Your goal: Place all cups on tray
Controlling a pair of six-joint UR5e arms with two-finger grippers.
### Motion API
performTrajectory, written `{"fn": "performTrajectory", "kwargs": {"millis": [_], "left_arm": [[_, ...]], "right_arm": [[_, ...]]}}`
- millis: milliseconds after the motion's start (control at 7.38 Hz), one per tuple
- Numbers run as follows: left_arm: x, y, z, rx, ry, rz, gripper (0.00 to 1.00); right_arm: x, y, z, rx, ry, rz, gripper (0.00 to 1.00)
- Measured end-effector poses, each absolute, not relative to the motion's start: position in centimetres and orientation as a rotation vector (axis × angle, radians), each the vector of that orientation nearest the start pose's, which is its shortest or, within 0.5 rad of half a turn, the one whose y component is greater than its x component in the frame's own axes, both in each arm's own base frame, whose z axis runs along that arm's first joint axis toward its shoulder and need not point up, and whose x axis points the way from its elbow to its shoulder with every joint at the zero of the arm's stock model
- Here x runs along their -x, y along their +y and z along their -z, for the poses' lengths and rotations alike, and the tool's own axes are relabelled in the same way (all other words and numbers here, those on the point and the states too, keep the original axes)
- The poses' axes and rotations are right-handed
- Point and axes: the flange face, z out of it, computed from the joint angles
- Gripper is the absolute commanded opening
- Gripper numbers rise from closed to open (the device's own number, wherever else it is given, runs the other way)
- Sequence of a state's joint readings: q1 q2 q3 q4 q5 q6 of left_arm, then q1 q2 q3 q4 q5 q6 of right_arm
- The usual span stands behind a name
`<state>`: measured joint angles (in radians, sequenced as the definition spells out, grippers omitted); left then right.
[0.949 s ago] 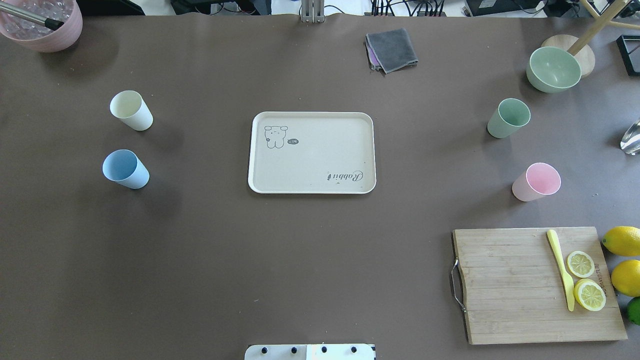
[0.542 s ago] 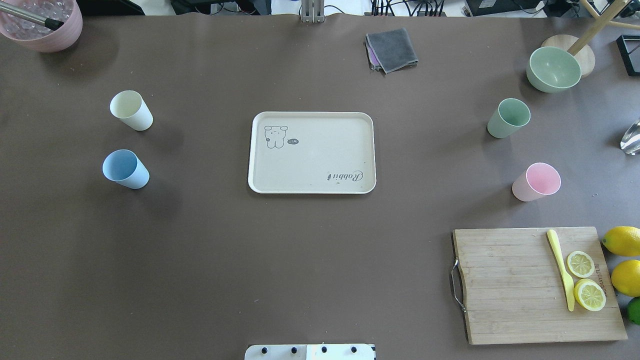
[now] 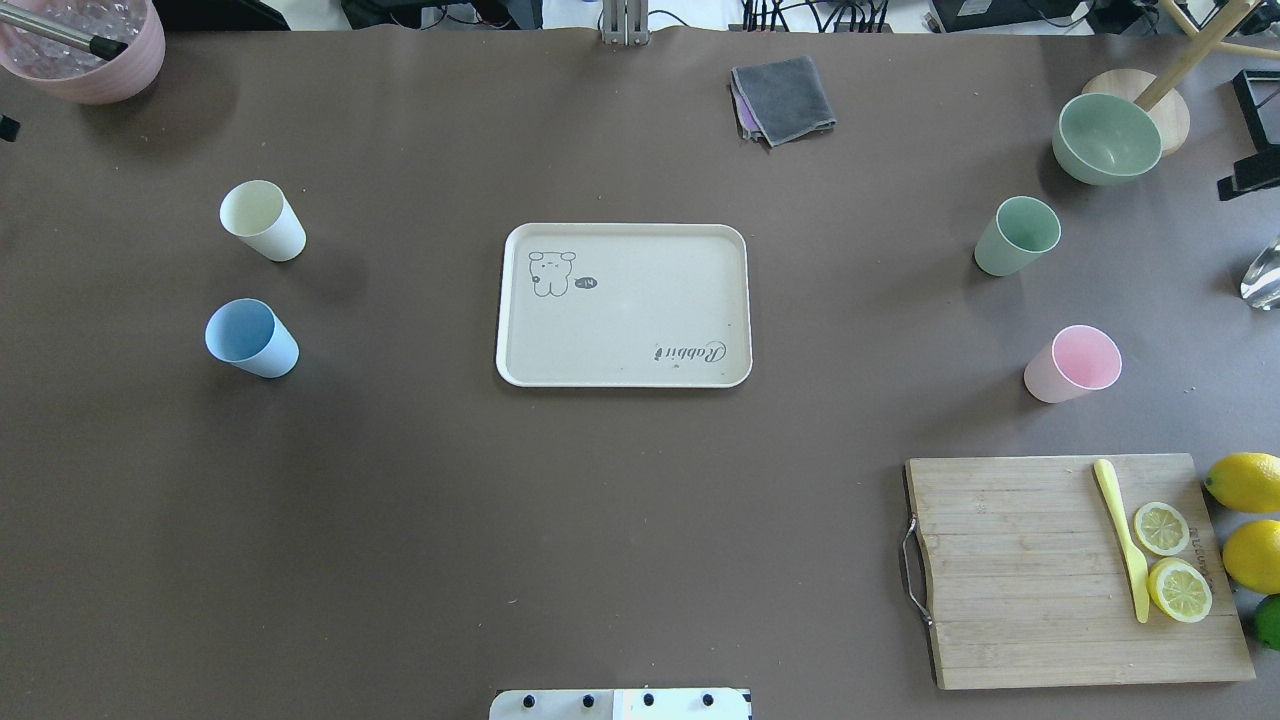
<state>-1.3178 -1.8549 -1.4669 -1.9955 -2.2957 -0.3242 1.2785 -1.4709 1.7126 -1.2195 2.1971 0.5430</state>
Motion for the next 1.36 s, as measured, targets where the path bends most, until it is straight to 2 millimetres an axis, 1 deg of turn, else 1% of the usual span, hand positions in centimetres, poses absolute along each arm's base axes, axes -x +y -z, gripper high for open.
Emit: {"fn": "performTrajectory", "kwargs": {"millis": [136, 271, 407, 542, 678, 814, 949, 1085, 1356], "left_arm": [[-14.4, -63.1, -49.6, -0.308, 0.884, -0.104, 0.98], [-18.7, -63.7, -48.7, -0.277, 0.92, -0.067, 0.96], [-22.2, -64.3, -48.1, -0.268, 0.925, -0.044, 0.85], [-24.4, -64.8, -47.8, -0.276, 0.911, -0.032, 0.6], [-25.7, -64.8, -47.9, -0.28, 0.902, -0.034, 0.56], [-27.0, -64.3, -48.3, -0.279, 0.901, -0.05, 0.51], [-28.2, -63.6, -48.5, -0.274, 0.902, -0.07, 0.31], [-28.9, -62.9, -49.2, -0.268, 0.903, -0.084, 0.0], [-29.4, -61.9, -50.2, -0.265, 0.906, -0.097, 0.0]], "right_arm": [[13.2, -55.7, -48.4, -0.257, -0.788, -0.085, 1.0], [16.5, -55.9, -47.2, -0.248, -0.786, -0.103, 1.0], [18.2, -55.8, -46.6, -0.245, -0.785, -0.107, 1.0], [18.9, -55.7, -46.4, -0.245, -0.786, -0.107, 1.0], [19.2, -55.7, -46.2, -0.245, -0.786, -0.107, 1.0], [19.3, -55.7, -46.2, -0.246, -0.787, -0.106, 1.0], [19.3, -55.7, -46.2, -0.246, -0.787, -0.106, 1.0], [19.4, -55.7, -46.1, -0.247, -0.788, -0.105, 1.0], [19.4, -55.6, -46.1, -0.248, -0.788, -0.104, 1.0]]}}
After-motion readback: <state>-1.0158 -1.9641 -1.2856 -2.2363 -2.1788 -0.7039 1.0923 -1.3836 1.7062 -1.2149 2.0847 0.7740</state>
